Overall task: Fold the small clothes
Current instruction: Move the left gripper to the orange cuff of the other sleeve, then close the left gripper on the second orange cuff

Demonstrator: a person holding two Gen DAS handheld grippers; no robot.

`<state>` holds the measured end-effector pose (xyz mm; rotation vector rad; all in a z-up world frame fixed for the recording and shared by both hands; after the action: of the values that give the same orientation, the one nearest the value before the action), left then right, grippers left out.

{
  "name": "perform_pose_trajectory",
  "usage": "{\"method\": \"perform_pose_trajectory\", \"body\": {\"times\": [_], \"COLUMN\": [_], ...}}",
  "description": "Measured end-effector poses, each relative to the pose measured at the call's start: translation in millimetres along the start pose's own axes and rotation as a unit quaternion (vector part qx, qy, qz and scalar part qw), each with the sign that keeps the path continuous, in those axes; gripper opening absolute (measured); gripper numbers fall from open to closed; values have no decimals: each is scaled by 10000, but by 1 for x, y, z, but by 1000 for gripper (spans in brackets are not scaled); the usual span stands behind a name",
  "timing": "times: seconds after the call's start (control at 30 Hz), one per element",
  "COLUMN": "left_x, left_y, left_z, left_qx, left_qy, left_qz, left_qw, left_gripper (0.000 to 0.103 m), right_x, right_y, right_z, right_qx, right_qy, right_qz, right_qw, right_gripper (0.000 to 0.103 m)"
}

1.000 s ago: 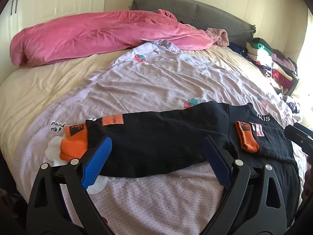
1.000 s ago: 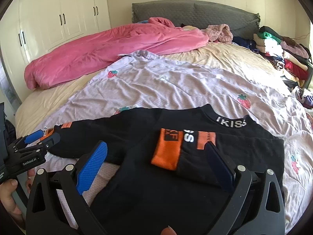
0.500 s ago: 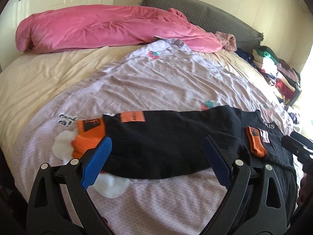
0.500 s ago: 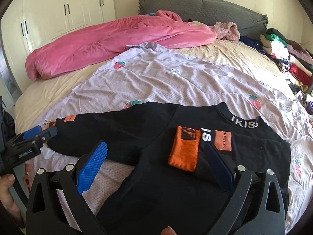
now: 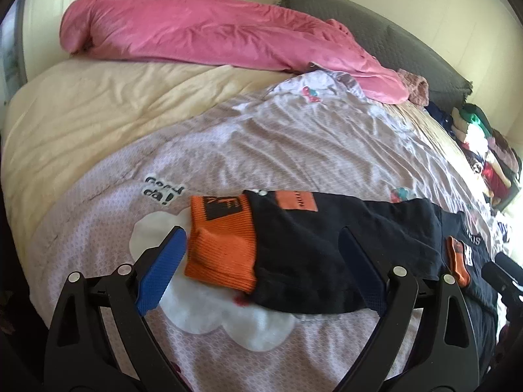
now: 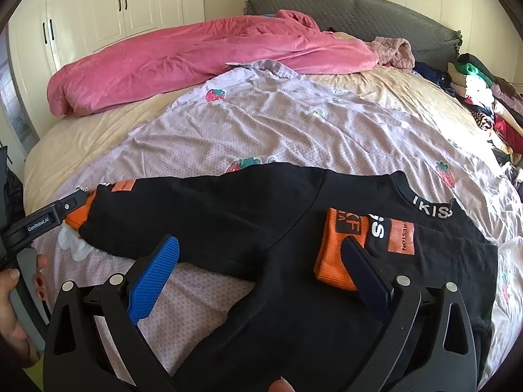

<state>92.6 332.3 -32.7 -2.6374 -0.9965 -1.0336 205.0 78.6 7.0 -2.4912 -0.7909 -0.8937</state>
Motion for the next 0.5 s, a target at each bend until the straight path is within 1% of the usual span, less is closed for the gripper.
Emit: {"method": "perform_pose_trajectory", "body": {"times": [0.13,0.33,0.5], "left_x": [0,-3,-5], "left_y": [-9,-15,-20], "left_z": [9,23,33], "left_qx": [34,99,183], "left_qy": [-81,-244,-367], "left_qz": [-223,-333,-451], "left_qw": [9997,9991,9981], "left_gripper": [87,87,86], "right_x": [1,0,-2], "right_y": [0,-2,-1], "right_z": [8,23,32], "right_qx": [78,115,132], "right_qy": [13,-83,-72], "right_qz": [130,106,151], "right_qw": [9999,9998,9998], "right_gripper": [99,99,99]}}
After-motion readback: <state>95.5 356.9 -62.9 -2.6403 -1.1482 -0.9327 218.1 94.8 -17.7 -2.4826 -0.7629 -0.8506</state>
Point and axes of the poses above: each gripper's, at about its wrist camera, not at the fingertips, and z roughly the way its jaws point, y to its right, x to its top, the point moved 2 cm from there along z, roughly the way its jaws point, and after that the axes turned 12 degrees about x, right-handed, at the moved point
